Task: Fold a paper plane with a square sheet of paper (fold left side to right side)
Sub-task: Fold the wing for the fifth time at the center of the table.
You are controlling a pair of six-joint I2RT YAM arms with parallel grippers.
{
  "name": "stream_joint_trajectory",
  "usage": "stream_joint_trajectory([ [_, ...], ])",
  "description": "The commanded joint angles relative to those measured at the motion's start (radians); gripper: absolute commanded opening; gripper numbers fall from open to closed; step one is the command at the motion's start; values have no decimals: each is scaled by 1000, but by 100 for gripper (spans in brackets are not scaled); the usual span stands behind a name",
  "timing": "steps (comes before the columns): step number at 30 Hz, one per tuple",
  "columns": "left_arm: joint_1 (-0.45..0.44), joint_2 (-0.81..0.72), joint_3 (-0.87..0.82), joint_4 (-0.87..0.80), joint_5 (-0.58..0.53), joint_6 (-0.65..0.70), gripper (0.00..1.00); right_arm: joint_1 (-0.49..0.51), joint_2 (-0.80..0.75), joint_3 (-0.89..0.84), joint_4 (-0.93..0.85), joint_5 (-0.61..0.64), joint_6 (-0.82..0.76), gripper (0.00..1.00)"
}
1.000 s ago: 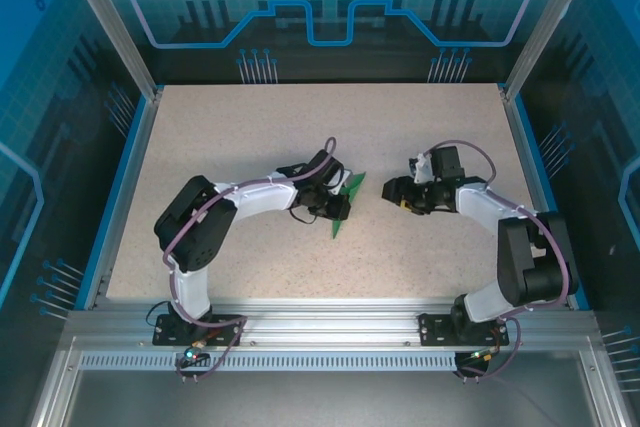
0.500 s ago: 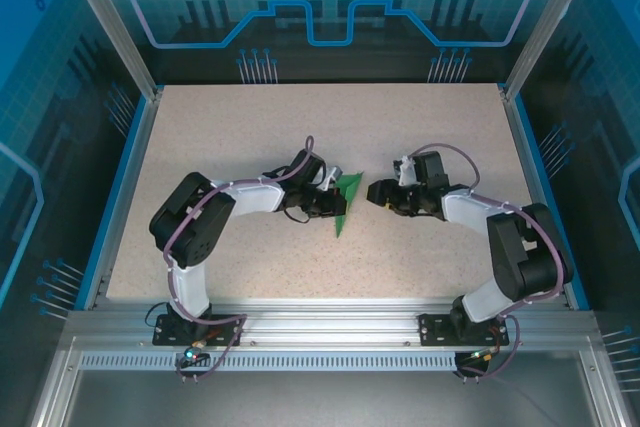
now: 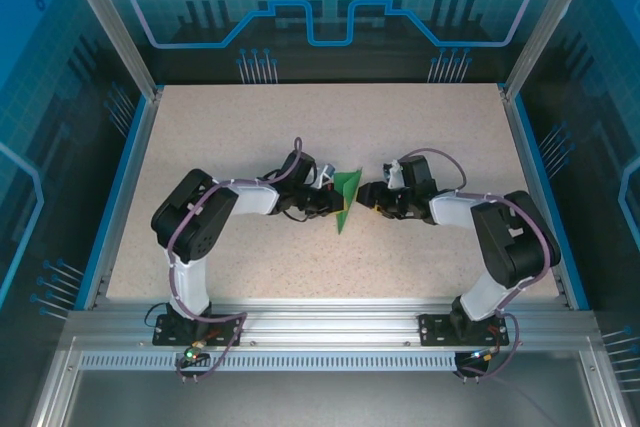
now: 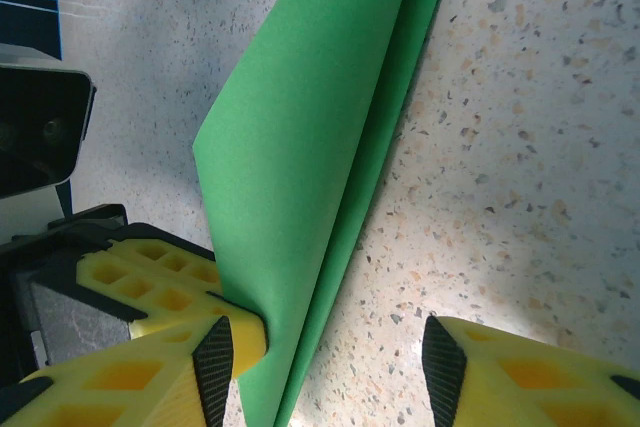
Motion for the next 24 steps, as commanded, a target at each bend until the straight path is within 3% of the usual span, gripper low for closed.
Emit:
stream_joint_trajectory([
  [1,22,27,-27,83,55,-62,5,23,33,17,50,12,39,54],
  [24,52,64,-72,228,106,-176,4,37,199,134,138,42,165,45],
])
